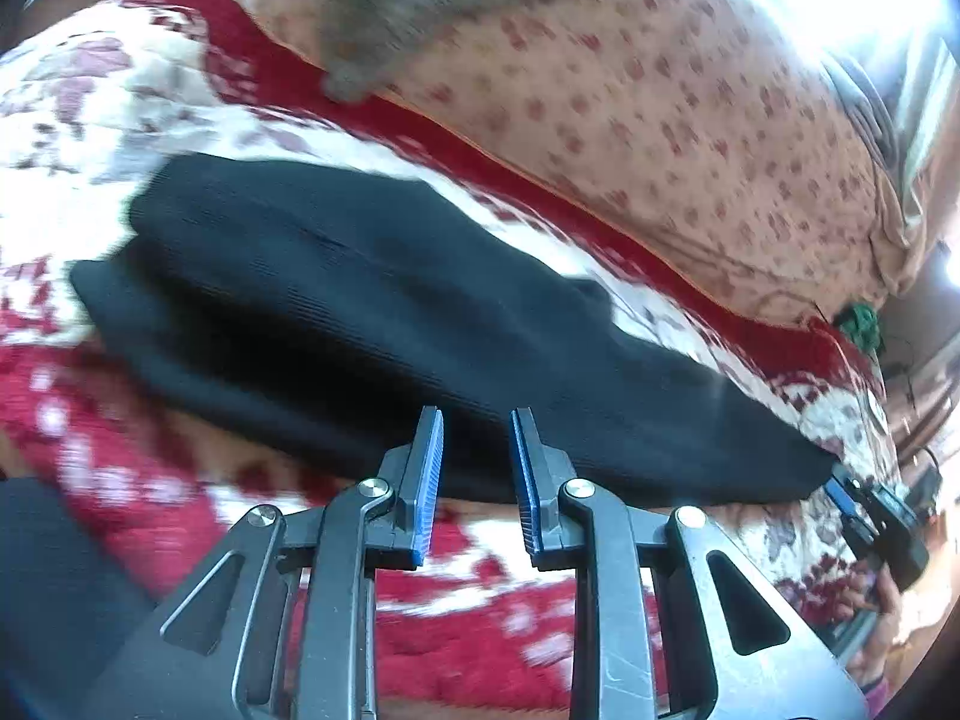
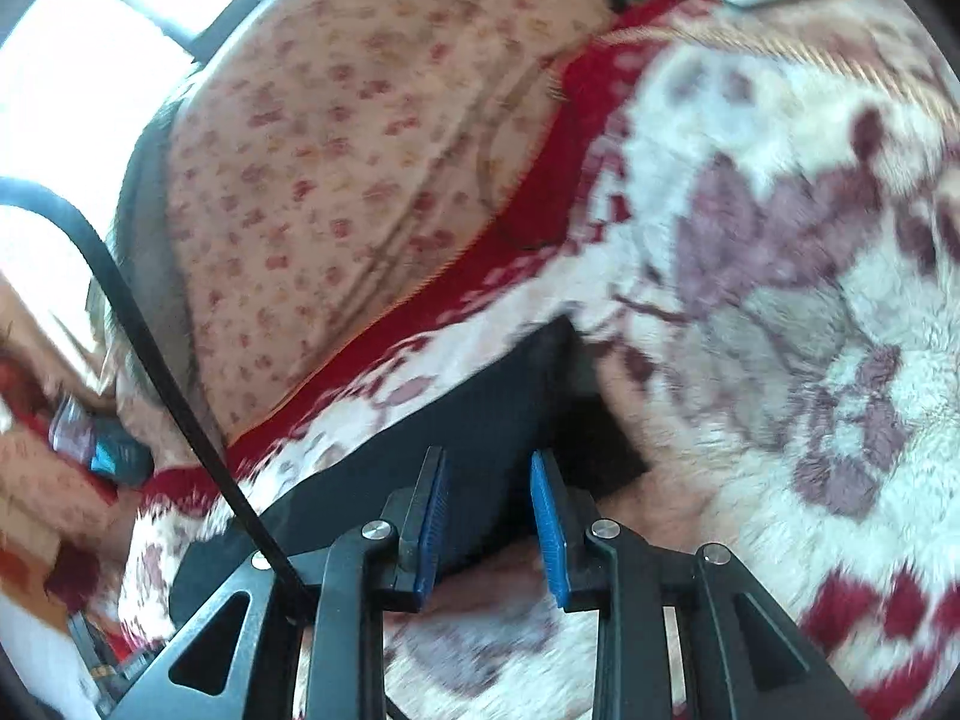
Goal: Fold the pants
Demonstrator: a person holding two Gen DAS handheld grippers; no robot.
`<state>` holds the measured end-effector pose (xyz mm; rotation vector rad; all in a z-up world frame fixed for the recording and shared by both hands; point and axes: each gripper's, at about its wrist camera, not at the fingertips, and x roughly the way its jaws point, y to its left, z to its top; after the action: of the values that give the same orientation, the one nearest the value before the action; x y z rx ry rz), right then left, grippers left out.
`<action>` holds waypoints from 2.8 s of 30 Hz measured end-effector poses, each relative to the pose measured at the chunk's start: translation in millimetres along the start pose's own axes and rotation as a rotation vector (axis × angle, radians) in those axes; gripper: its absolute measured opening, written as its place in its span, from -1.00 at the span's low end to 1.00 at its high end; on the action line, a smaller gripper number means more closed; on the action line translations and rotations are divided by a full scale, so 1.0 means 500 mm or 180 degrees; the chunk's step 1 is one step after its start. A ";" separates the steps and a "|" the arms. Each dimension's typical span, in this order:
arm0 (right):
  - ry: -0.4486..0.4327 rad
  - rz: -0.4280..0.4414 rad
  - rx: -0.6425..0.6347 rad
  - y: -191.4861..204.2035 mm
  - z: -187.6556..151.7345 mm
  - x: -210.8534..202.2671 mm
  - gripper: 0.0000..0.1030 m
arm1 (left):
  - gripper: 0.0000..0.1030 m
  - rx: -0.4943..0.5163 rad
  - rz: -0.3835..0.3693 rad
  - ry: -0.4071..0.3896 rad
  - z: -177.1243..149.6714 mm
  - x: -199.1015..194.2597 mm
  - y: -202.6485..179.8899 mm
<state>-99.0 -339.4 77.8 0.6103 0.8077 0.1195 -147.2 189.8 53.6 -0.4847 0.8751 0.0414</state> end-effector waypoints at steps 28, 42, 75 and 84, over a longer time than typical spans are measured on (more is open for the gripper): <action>0.1000 0.1287 -0.3295 0.645 -0.436 0.336 -0.03 | -0.09 -0.0963 -0.0099 -0.0104 0.128 0.026 0.251; 0.0967 0.1457 -0.3031 0.668 -0.394 0.306 -0.87 | -0.75 -0.0871 -0.0240 -0.0355 0.141 -0.026 0.238; 0.0793 0.1006 -0.2156 0.510 -0.281 0.245 -0.36 | -0.75 0.0214 0.0535 -0.0351 0.071 -0.022 0.051; 0.0580 0.0693 -0.1812 0.405 -0.216 0.206 -0.16 | -0.66 0.0546 0.0367 -0.0129 0.051 0.043 -0.073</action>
<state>-78.5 -89.1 66.6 0.1453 0.8327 0.5901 -106.3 164.9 65.7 -0.2719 0.8578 0.0808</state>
